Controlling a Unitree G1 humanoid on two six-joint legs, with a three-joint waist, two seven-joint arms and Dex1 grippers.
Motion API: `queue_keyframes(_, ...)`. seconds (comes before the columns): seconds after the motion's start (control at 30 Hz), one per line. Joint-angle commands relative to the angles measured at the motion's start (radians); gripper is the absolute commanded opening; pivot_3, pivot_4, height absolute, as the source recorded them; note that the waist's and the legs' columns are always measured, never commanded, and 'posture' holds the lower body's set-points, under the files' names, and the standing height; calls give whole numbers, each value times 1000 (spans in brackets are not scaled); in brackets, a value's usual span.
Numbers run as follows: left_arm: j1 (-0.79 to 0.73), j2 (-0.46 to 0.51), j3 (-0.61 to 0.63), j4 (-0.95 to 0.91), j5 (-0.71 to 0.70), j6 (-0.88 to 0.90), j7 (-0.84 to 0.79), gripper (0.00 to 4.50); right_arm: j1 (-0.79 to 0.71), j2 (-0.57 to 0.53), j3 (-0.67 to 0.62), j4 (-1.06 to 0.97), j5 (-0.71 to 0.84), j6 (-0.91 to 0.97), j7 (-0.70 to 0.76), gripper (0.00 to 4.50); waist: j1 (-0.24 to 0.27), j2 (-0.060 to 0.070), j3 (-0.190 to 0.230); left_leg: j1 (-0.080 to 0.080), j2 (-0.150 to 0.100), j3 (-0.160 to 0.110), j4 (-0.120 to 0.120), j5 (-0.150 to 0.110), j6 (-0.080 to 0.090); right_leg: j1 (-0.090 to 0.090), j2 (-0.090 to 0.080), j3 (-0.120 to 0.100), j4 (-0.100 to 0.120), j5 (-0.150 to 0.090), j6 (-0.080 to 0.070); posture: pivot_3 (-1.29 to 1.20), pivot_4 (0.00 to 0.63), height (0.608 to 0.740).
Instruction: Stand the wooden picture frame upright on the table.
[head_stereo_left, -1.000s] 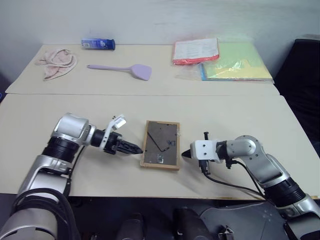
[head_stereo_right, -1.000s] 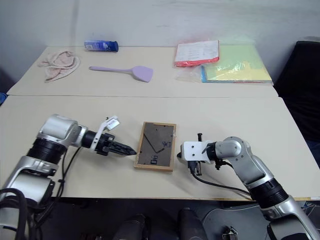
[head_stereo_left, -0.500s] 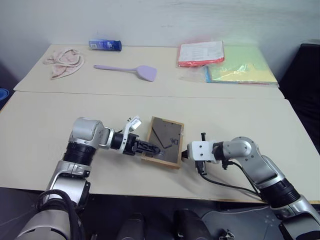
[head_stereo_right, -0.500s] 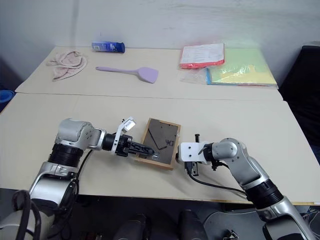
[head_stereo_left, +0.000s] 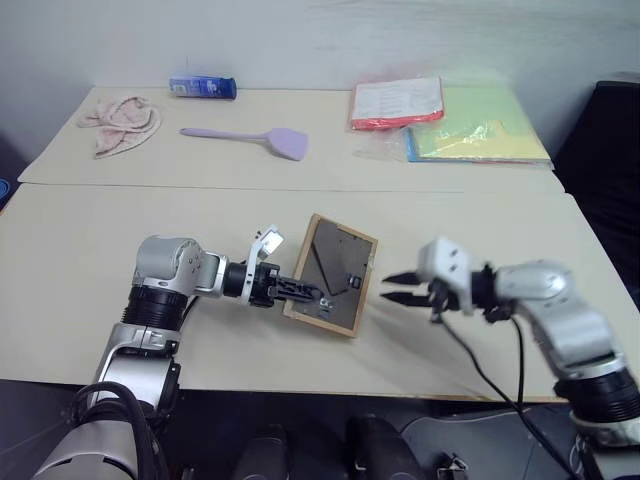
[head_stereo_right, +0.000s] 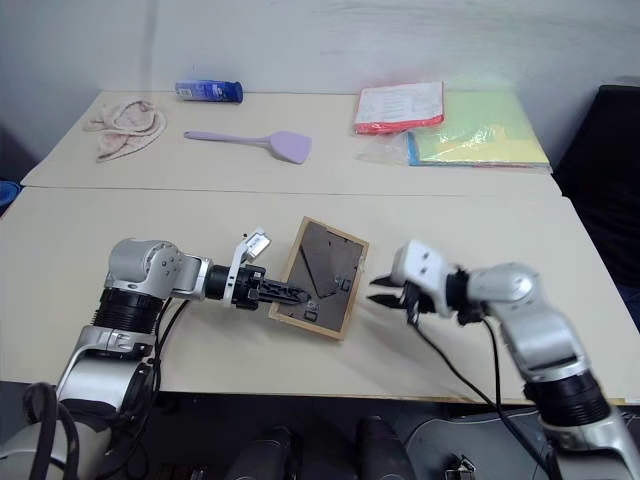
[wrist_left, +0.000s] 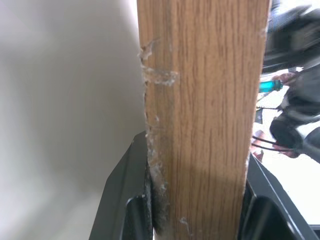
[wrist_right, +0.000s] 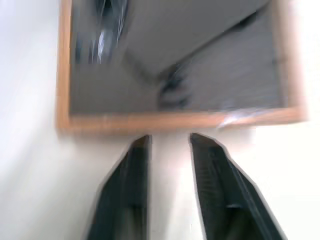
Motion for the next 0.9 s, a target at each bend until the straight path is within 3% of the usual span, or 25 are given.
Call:
queue_keyframes(0.03,-39,14,8,-60,-52,-40,-34,1280,-134,29,-87,-47,221,258,-51,2490,-2,0,0,0,0,-1,-1,0,0,0,0,0,0,0,0,0,150,740)
queue_keyframes(0.23,-51,16,10,-113,-99,-70,-66,1280,-275,138,-60,55,288,392,-178,4495,3,0,0,-2,0,-1,-6,1,-1,-3,-1,0,-3,0,-1,0,150,740)
queue_keyframes(0.47,-43,49,26,-196,-192,-58,-124,1280,-328,181,-11,122,280,390,-234,4500,5,0,0,-22,-1,0,2,2,-2,-23,-1,0,6,0,0,0,150,740)
queue_keyframes(0.57,-41,57,14,-200,-189,-78,-119,1280,-331,166,20,87,302,381,-192,4500,5,0,0,-29,-1,0,7,2,-2,-29,-1,1,7,0,0,0,150,740)
queue_keyframes(0.73,-44,61,-17,-170,-156,-127,-111,1280,-306,121,17,-23,400,419,-125,4500,7,0,0,-30,-1,0,7,2,-1,-31,-1,0,7,0,0,0,150,740)
queue_keyframes(0.9,-66,68,-30,-127,-146,-151,-123,1280,-276,76,19,-54,400,399,-131,4500,8,0,0,-31,-2,0,7,2,-1,-31,-1,0,7,0,1,0,150,740)
